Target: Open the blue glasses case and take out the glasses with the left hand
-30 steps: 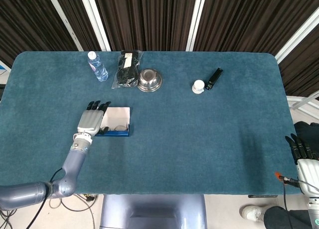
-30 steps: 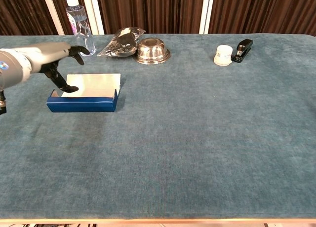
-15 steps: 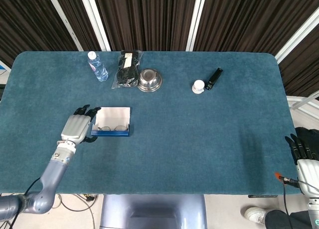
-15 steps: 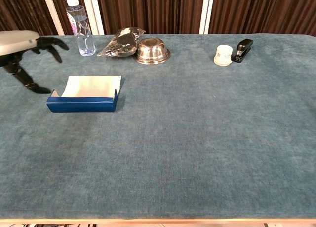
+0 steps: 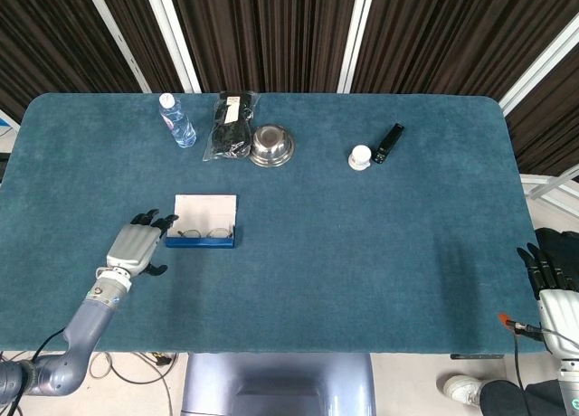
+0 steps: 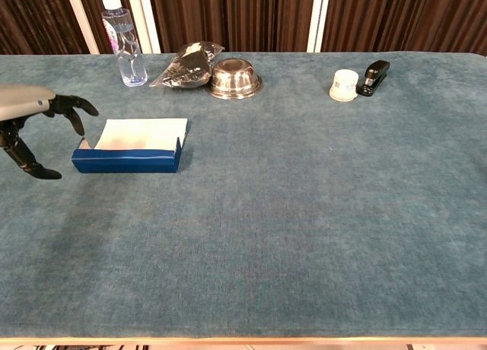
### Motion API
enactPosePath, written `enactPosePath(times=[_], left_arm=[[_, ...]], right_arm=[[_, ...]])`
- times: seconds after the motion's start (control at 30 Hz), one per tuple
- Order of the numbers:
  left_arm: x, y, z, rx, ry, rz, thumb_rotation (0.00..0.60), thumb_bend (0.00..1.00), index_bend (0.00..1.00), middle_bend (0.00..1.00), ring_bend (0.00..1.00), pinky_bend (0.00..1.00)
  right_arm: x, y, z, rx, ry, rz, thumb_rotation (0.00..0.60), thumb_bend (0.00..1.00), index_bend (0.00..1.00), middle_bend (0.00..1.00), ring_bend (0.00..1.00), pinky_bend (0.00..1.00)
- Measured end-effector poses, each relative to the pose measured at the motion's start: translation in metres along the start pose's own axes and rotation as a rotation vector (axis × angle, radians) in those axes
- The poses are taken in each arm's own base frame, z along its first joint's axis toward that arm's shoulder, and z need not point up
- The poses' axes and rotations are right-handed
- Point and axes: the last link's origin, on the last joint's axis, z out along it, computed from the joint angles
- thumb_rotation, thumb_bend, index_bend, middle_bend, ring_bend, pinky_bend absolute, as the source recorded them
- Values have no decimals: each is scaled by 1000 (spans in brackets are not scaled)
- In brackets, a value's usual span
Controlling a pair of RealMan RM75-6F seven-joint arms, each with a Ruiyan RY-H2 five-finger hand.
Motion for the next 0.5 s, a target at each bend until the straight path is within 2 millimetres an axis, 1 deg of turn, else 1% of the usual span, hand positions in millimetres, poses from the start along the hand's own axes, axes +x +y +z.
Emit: enactPosePath(times=[0.07, 0.13, 0.27, 0.5], left_arm=[[-2, 0, 1, 3, -7, 3, 600, 156, 153, 189, 50, 132], [-2, 0, 2, 5, -7, -1, 600, 156, 174, 172, 47, 125], [1, 1, 3, -1, 6, -2, 600, 156, 184, 172, 46, 124], [1, 3, 4, -3, 0, 6, 600, 156, 209, 172, 46, 124]], right_arm=[[0, 0, 0, 0, -1, 0, 600, 153, 0, 0, 0, 213], [0, 0, 0, 0, -1, 1, 600, 153, 0, 0, 0, 213], [0, 0, 0, 0, -2, 0, 600, 153, 0, 0, 0, 213], [0, 0, 0, 0, -1, -1, 600, 153, 0, 0, 0, 213]])
